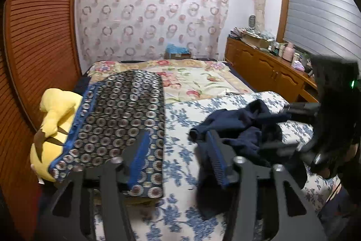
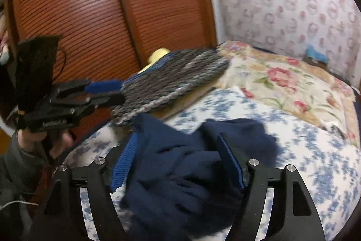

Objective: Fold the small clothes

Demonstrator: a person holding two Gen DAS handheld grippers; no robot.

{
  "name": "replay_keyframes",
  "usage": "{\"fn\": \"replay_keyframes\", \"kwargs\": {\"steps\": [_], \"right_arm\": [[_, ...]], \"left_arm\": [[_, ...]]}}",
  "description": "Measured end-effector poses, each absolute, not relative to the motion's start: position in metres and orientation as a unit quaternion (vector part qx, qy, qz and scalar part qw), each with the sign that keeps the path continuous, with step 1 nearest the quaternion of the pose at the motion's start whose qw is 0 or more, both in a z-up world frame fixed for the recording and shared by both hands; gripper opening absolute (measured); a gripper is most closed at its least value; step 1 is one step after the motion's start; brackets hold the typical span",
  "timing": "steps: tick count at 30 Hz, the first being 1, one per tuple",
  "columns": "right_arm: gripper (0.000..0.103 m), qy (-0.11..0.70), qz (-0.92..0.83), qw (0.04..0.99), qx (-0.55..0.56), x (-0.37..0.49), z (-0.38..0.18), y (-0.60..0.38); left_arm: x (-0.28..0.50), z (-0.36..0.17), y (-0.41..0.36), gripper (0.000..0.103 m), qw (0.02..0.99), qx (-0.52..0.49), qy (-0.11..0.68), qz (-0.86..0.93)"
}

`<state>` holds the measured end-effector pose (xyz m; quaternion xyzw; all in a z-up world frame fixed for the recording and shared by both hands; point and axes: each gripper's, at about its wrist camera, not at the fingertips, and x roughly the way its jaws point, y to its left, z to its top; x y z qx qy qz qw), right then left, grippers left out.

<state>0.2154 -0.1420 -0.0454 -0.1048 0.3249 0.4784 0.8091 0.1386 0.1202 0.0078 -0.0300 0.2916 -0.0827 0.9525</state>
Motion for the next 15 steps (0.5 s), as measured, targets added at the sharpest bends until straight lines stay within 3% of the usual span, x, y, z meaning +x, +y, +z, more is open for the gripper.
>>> {"fn": "replay_keyframes", "kwargs": {"steps": [7,8,9,10,15], "right_arm": [[0.073,0.365,0.465,0.787,-0.176,0.214,-0.078,-0.091],[0.049,0.37,0.456,0.788,-0.187,0.217,-0.082,-0.091],[0.013,0.368,0.449,0.79,-0.195,0.219,-0.084,-0.094],[0.008,0.364,0.448,0.794,-0.192,0.221,-0.083,-0.102],[0.006,0.319,0.407,0.847,-0.125,0.223,-0.046,-0.186]], "left_arm": [[0.135,0.008,0.134,0.055,0.955,-0.041,0.285,-0.074],[0.135,0.007,0.132,0.055,0.955,-0.04,0.284,-0.075],[0.136,0.007,0.13,0.055,0.955,-0.04,0.284,-0.079],[0.137,0.007,0.128,0.055,0.954,-0.04,0.285,-0.083],[0.148,0.006,0.101,0.055,0.951,-0.022,0.289,-0.112]]}}
